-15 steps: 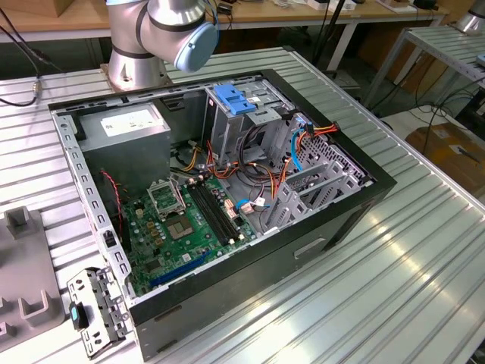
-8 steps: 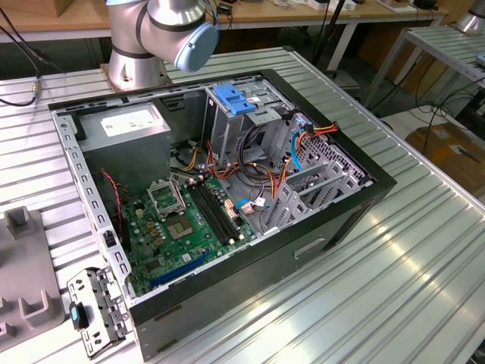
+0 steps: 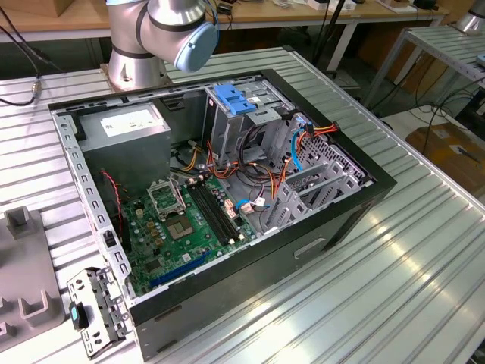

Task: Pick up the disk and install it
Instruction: 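Pick up the disk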

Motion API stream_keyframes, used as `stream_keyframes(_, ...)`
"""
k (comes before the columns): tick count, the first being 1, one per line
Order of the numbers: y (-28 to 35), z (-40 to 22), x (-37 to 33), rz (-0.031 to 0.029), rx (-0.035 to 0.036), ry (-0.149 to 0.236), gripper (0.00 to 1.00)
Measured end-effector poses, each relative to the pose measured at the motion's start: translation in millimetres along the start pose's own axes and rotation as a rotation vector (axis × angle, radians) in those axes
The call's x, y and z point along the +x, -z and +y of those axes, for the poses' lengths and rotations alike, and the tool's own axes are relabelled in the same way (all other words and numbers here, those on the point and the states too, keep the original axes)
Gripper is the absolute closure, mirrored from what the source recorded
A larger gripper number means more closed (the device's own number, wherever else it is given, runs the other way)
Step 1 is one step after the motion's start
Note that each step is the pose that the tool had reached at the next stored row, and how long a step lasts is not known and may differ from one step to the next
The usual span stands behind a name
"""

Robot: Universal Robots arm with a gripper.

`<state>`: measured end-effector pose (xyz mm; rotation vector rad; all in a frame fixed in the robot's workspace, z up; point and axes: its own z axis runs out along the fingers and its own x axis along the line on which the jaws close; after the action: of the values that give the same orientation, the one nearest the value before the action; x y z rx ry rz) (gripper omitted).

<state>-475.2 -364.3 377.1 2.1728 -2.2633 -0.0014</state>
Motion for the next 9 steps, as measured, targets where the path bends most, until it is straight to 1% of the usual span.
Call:
stream_keyframes(4, 4.8, 0.0, 0.0, 0.0, 0.0, 0.0, 0.63)
stream_keyframes(9, 7.8, 0.0, 0.0, 0.0, 0.0, 0.0, 0.63)
